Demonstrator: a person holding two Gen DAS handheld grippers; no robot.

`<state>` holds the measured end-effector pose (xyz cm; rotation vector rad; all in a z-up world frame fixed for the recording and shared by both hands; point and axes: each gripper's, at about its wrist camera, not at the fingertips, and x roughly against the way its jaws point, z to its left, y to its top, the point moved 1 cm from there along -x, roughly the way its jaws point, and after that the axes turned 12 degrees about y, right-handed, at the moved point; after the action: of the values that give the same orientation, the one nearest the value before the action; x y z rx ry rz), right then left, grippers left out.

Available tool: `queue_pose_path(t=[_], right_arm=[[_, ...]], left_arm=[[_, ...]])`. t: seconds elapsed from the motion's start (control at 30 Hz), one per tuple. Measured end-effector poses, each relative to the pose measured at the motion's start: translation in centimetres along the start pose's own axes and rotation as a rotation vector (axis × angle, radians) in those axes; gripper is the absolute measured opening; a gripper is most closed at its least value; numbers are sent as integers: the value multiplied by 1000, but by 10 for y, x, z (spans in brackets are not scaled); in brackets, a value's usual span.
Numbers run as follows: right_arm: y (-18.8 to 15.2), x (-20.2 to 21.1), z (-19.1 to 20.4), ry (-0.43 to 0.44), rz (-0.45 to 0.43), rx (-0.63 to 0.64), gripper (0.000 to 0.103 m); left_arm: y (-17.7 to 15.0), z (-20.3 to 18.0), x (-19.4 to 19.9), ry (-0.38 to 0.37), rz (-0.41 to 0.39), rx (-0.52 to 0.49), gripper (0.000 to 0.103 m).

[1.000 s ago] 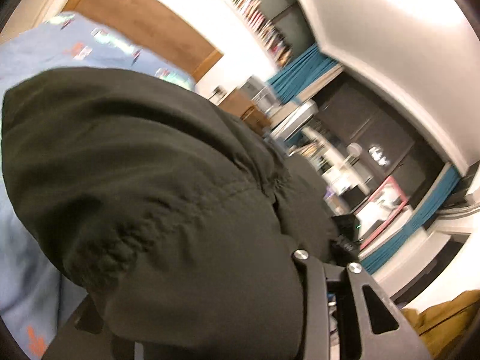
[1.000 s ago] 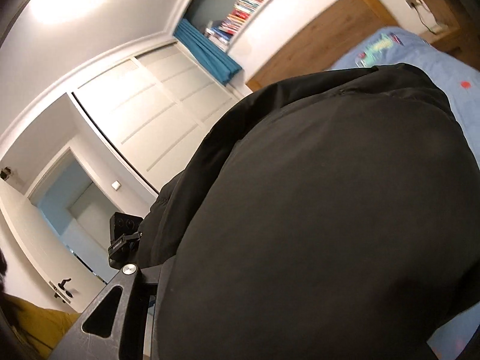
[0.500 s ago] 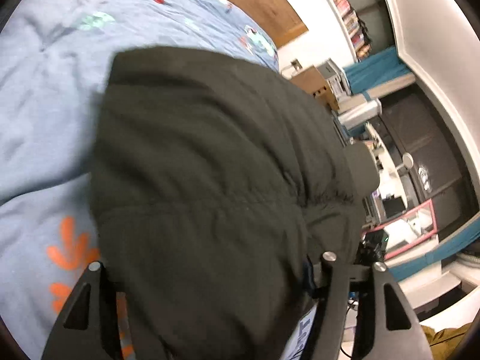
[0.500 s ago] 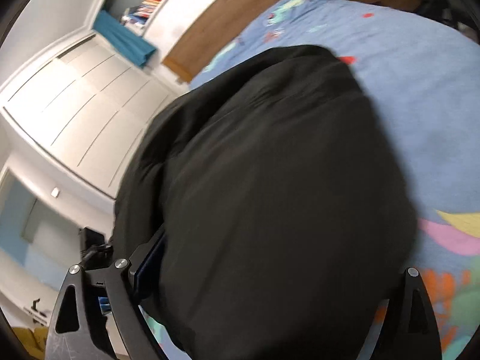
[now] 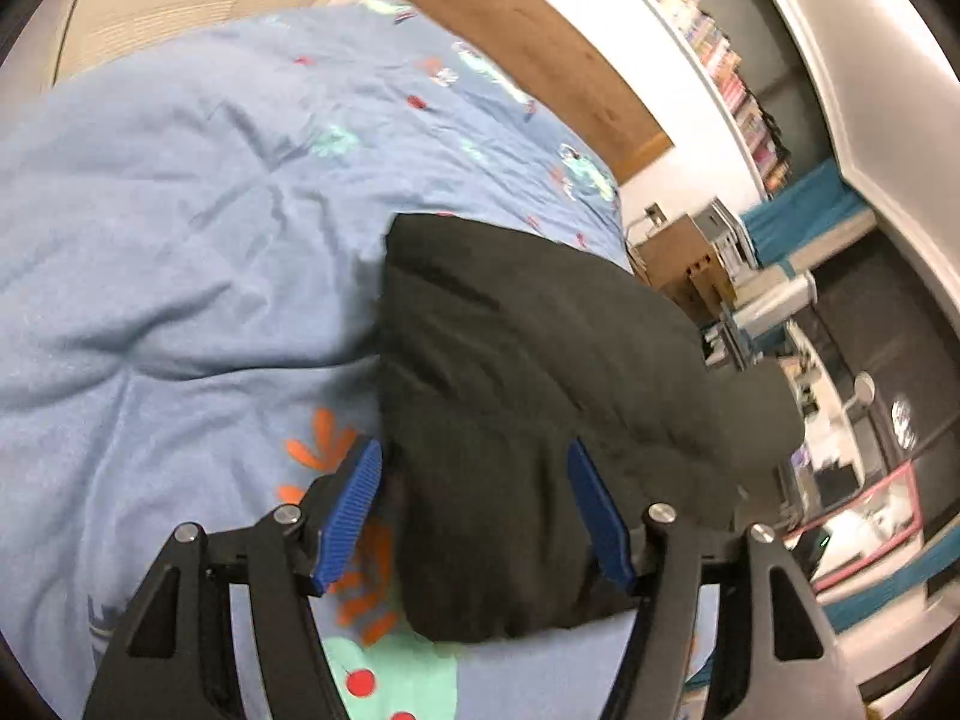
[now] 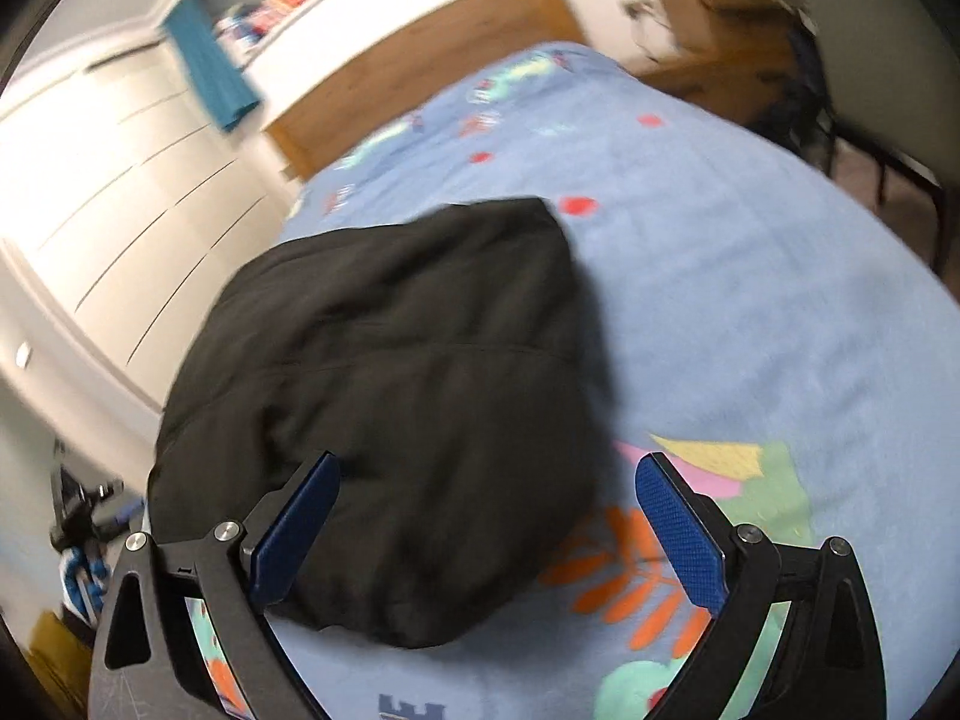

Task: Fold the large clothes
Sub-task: 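Lower the bundle onto the bed and open both grippers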

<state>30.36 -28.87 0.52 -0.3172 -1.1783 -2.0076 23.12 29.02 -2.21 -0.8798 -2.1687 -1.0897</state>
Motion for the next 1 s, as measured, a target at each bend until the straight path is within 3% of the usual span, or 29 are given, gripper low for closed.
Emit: queue_pose_path(t=[0.27,0.43,0.6,0.73,0.83,1.0], right_arm=[[-35,-24,69,-11,48,198,98],[-51,-40,53,-44,111,156,98],[-55,-27,10,-175,148,40,98],[-64,-5,1,-245,149,7,98],[-69,15,11,-256,128,11,98],[-83,47,44,-221,84,45,98]], left_arm=[[-46,-109,-40,44,52,-176,63],[-52,-95,-72,166,112,-120,63],[-58,-84,-46,247,77,-86,63],[-75,-88,-21,338,52,-102,63],[-93,-97,-1,415,20,-152,63],[-119,-123,41,443,-61,-182,63]])
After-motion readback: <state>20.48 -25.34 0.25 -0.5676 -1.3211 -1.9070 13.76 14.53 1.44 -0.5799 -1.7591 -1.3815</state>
